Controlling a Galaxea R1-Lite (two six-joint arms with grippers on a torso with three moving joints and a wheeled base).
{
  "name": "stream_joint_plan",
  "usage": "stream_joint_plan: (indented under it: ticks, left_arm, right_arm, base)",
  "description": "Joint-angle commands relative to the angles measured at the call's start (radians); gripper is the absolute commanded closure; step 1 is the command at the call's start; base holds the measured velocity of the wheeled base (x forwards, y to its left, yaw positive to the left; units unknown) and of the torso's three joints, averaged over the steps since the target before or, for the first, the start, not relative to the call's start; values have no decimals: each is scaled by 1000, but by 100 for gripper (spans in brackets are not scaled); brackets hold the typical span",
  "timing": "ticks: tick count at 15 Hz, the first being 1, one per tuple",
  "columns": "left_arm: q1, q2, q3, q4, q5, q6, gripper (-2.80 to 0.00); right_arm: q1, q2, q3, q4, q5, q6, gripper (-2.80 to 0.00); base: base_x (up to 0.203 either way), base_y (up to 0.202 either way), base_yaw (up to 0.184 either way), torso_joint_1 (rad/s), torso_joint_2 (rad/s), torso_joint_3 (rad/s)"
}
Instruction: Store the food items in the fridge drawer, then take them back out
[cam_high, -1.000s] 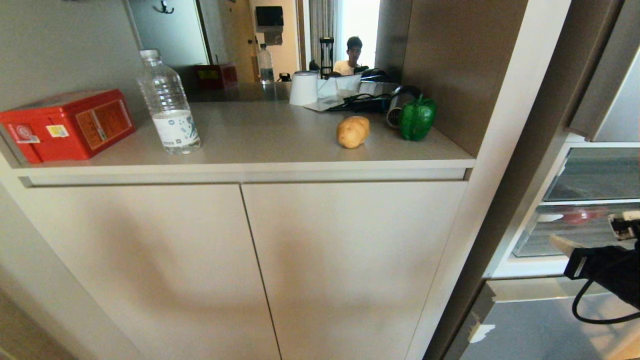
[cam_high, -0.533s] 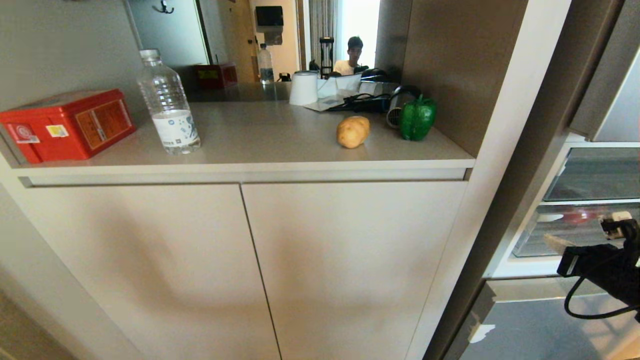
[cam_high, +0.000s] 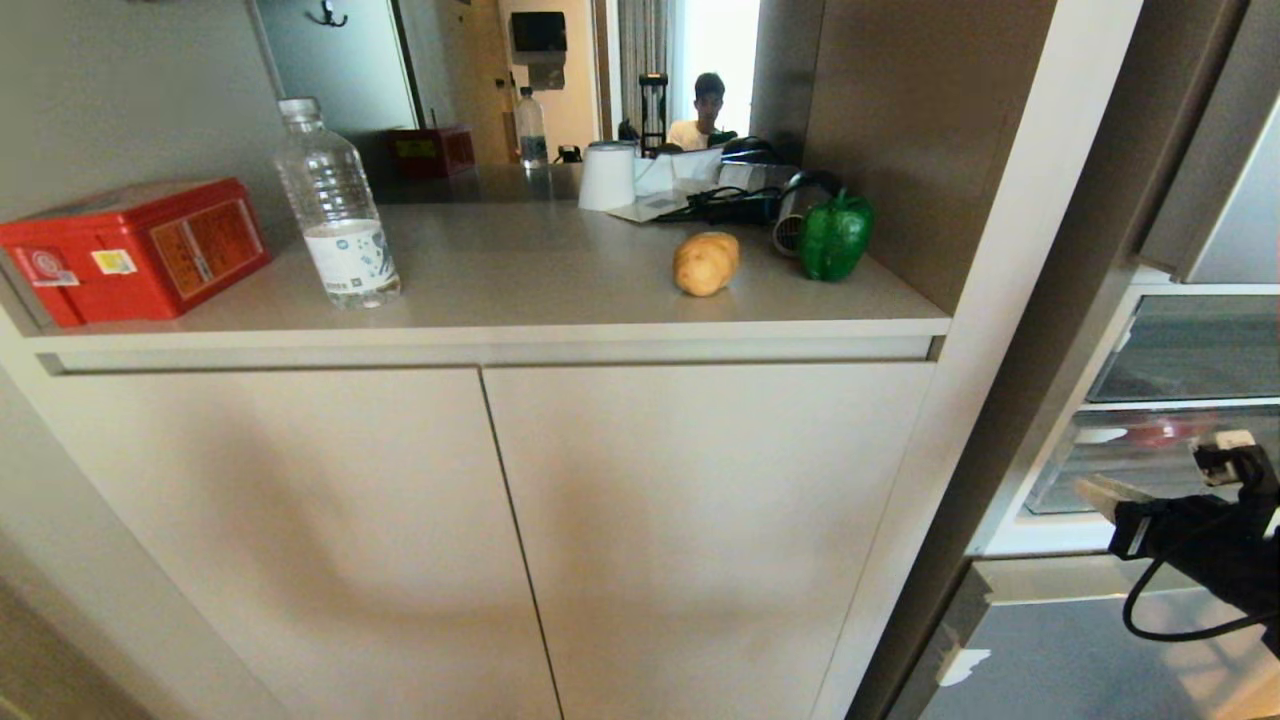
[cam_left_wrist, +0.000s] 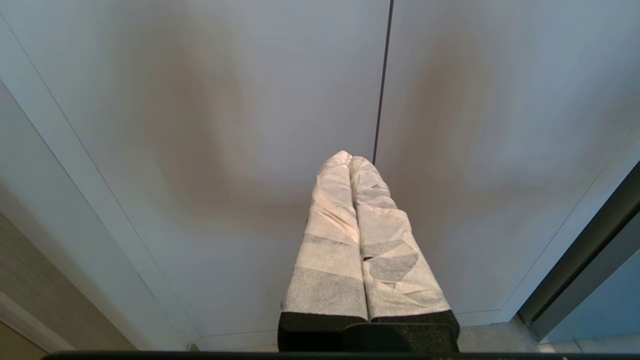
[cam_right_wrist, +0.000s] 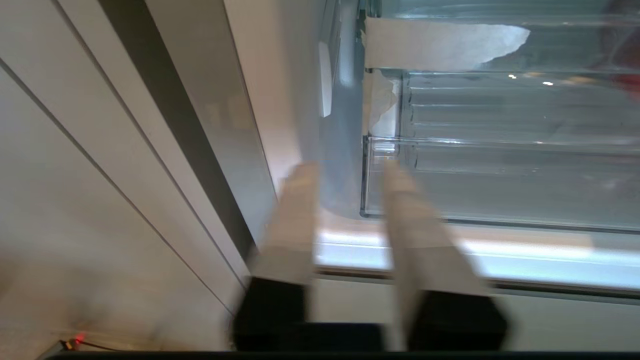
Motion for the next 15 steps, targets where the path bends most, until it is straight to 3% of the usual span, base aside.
stream_joint_plan:
  ticks: [1,15]
  left_arm:
    - [0,0,11,-1,0,0,0]
    - [0,0,11,-1,0,0,0]
  right_arm:
    - [0,2,0,-9,4,-1,-280]
    - [0,0,-62,-9,-73,2,-280]
  base:
    - [0,0,0,0,0,0]
    - [0,0,0,0,0,0]
